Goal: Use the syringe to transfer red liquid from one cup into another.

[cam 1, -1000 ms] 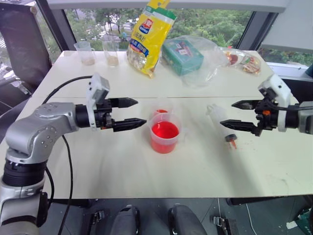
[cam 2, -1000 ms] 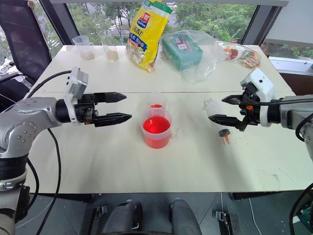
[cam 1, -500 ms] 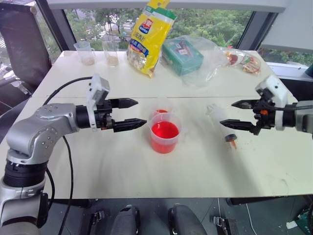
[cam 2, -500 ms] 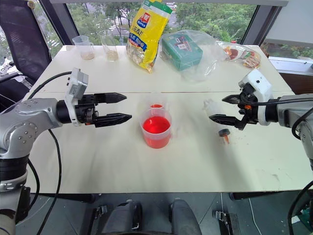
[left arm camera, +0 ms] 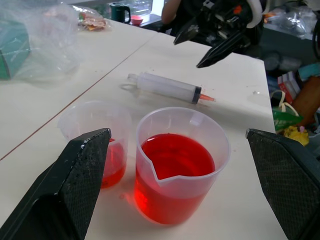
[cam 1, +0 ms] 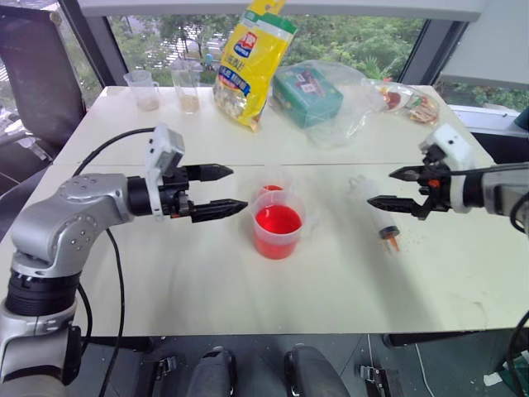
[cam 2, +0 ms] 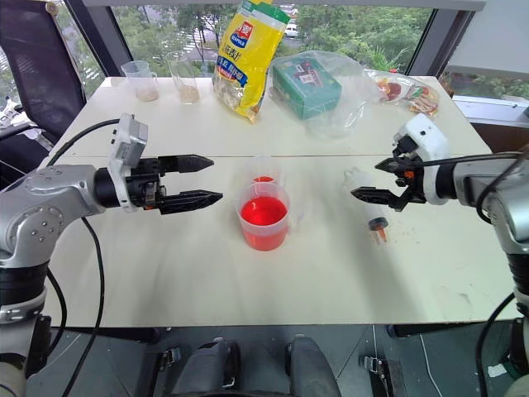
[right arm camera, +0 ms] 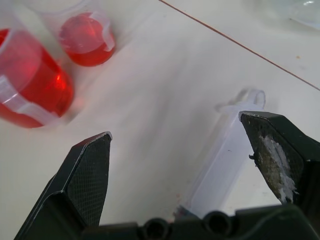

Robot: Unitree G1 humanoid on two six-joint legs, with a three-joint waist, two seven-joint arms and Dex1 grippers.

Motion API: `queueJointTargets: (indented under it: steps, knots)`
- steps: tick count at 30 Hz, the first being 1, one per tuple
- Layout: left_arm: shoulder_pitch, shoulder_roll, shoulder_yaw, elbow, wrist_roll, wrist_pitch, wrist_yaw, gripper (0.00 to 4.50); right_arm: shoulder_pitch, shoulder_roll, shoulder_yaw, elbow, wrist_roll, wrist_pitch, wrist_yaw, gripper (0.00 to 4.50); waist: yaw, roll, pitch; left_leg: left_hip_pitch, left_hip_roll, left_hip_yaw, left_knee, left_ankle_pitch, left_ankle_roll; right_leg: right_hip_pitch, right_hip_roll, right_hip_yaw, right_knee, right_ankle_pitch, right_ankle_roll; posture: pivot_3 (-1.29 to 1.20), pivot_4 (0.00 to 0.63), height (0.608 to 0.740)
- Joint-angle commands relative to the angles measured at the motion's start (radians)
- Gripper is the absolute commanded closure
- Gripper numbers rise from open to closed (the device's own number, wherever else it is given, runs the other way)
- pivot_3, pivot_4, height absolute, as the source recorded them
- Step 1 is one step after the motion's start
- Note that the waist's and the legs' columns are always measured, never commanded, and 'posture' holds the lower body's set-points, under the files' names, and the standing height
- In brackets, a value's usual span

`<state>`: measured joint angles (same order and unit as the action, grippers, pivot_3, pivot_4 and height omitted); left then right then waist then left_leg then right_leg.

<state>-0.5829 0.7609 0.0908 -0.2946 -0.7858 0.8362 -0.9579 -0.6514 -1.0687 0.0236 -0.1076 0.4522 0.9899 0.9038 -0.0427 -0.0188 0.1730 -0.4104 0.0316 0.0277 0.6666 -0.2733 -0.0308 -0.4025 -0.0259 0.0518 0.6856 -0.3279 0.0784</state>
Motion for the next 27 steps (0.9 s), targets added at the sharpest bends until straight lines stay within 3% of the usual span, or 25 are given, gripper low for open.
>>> queueJointTargets:
  steps: [1, 9, 20, 21, 22, 24, 25, 27]
  knots:
    - [-0.013, -0.001, -0.001, -0.009, 0.010, -0.029, -0.009, 0.00, -0.094, 0.033, 0.063, 0.071, -0.067, 0.079, -0.064, 0.02, 0.001, 0.000, 0.000, 0.000, 0.000, 0.000, 0.000, 0.000, 0.000, 0.000, 0.000, 0.000, 0.000, 0.000, 0.000, 0.00, 0.150, 0.740]
    - [-0.006, -0.018, -0.008, -0.019, 0.022, -0.048, 0.000, 0.00, -0.248, 0.190, 0.190, 0.385, -0.226, 0.114, -0.185, 0.02, 0.004, 0.000, 0.000, -0.001, 0.000, 0.000, 0.000, 0.000, 0.000, -0.001, 0.000, 0.000, 0.000, 0.000, 0.000, 0.00, 0.150, 0.740]
    - [0.034, -0.017, 0.015, -0.046, 0.021, -0.062, 0.025, 0.00, -0.329, 0.309, 0.269, 0.666, -0.342, -0.008, -0.116, 0.02, 0.001, 0.000, 0.000, -0.001, 0.000, 0.001, 0.000, 0.000, 0.000, -0.001, 0.000, 0.000, 0.000, 0.000, 0.000, 0.00, 0.150, 0.740]
    - [0.035, -0.016, 0.019, -0.047, 0.021, -0.063, 0.029, 0.00, -0.332, 0.316, 0.271, 0.681, -0.349, -0.014, -0.111, 0.52, 0.000, 0.000, 0.000, -0.001, 0.000, 0.001, 0.000, 0.000, 0.000, -0.001, 0.000, 0.000, 0.000, 0.000, 0.000, 0.00, 0.150, 0.740]
    - [0.035, -0.015, 0.021, -0.048, 0.021, -0.063, 0.033, 0.00, -0.334, 0.322, 0.272, 0.691, -0.356, -0.019, -0.108, 0.70, 0.000, 0.000, 0.000, -0.001, 0.000, 0.001, 0.000, 0.000, 0.000, -0.001, 0.000, 0.000, 0.000, 0.000, 0.000, 0.00, 0.150, 0.740]
    - [0.033, -0.012, 0.026, -0.049, 0.020, -0.061, 0.037, 0.00, -0.339, 0.331, 0.270, 0.693, -0.360, -0.016, -0.096, 1.65, 0.000, 0.000, 0.000, -0.001, 0.000, 0.001, 0.000, 0.000, 0.000, -0.001, 0.000, 0.000, 0.000, 0.000, 0.000, 0.00, 0.150, 0.740]
    - [0.036, -0.009, 0.030, -0.050, 0.018, -0.062, 0.035, 0.00, -0.338, 0.335, 0.268, 0.688, -0.363, -0.010, -0.092, 2.34, 0.000, 0.000, 0.000, -0.001, 0.000, 0.001, 0.000, 0.000, 0.000, -0.001, 0.000, 0.000, 0.000, 0.000, 0.000, 0.00, 0.150, 0.740]
    - [0.031, -0.007, 0.028, -0.046, 0.026, -0.066, 0.038, 0.00, -0.344, 0.340, 0.257, 0.682, -0.365, 0.002, -0.089, 3.11, 0.000, 0.000, 0.000, 0.000, 0.000, 0.001, 0.000, 0.000, 0.000, -0.001, 0.000, 0.000, 0.001, 0.000, 0.000, 0.00, 0.150, 0.740]
